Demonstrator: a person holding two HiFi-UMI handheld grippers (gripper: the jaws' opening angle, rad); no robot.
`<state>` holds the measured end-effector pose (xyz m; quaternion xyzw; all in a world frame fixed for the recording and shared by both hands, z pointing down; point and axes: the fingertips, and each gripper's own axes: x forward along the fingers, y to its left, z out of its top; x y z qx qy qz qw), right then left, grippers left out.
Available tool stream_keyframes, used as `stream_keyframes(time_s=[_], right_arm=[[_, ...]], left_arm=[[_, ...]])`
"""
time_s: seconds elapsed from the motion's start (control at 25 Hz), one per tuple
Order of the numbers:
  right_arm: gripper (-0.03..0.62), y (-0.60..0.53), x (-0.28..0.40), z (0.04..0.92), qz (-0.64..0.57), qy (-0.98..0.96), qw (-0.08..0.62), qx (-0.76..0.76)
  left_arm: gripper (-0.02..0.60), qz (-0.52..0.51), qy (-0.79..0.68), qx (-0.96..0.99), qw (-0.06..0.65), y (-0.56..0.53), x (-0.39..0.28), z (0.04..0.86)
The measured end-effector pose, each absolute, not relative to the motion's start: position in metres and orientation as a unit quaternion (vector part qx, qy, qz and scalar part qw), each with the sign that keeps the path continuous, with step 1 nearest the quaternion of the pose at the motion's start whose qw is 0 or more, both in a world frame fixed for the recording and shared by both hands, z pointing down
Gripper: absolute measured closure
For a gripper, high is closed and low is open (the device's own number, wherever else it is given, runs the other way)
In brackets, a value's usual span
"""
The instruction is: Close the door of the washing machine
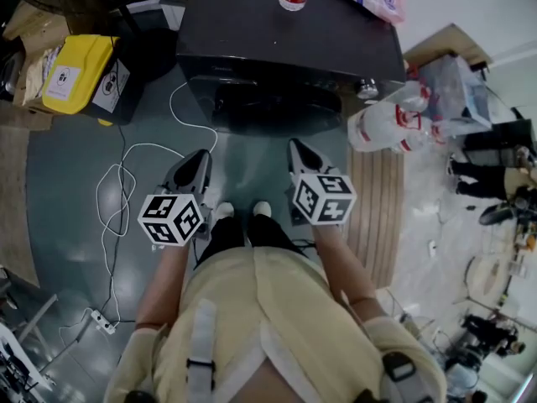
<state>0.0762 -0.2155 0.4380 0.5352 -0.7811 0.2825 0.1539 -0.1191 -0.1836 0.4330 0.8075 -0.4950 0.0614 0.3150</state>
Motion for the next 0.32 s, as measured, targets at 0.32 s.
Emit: stream_keyframes(time_s=[0.32], right_arm=[[0.591, -0.223, 0.0662, 0.4317, 0.282, -0.789, 0.143, 0.527]], left_arm=[[0.568, 0.061, -0.497, 0.809, 0.309, -0.1901, -0.1223, 0.4308]])
